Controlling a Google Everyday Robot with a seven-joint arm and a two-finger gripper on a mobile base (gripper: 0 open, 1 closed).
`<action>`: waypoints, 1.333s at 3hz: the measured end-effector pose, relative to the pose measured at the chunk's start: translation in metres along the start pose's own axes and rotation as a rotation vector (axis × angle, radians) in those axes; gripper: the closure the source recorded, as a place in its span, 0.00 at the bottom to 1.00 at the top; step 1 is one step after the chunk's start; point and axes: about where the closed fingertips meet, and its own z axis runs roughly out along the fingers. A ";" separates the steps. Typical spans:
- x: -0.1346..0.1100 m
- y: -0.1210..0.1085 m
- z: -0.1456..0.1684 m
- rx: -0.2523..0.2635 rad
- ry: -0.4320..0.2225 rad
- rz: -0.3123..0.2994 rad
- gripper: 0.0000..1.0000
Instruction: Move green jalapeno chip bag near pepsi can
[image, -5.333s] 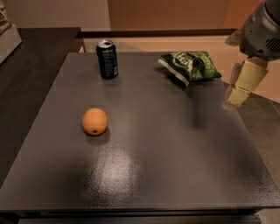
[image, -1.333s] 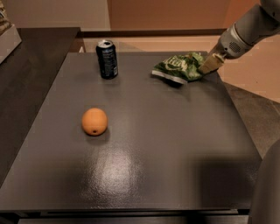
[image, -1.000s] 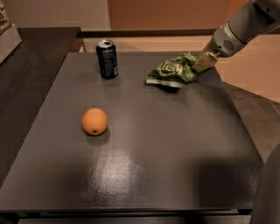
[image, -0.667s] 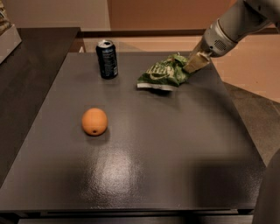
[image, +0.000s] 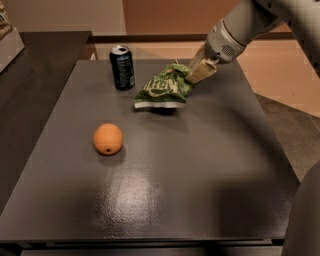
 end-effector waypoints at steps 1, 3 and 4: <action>-0.021 0.000 0.012 -0.019 -0.008 -0.060 1.00; -0.030 -0.014 0.023 -0.013 0.002 -0.086 0.59; -0.030 -0.014 0.027 -0.015 0.001 -0.086 0.36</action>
Offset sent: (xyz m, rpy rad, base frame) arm 0.0237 0.0427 0.0093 -0.0222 -0.0607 0.0925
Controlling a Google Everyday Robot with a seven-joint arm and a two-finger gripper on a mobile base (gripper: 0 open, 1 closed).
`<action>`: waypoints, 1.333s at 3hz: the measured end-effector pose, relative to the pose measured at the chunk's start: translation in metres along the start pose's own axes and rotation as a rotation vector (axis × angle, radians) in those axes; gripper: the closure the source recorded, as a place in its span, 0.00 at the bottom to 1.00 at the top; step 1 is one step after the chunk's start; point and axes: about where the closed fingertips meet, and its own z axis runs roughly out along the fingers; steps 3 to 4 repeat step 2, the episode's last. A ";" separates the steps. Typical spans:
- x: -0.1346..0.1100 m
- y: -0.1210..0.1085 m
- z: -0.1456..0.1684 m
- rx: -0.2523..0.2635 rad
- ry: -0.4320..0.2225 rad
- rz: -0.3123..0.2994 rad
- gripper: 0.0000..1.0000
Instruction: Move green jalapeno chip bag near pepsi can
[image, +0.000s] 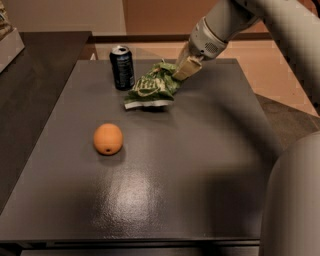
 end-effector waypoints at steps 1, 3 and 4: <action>0.000 0.000 0.003 -0.003 -0.001 0.000 0.13; -0.001 -0.001 0.006 -0.006 -0.002 -0.001 0.00; -0.001 -0.001 0.006 -0.006 -0.002 -0.001 0.00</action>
Offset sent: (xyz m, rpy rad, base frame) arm 0.0008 0.0018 -0.0022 0.0007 0.0021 0.0018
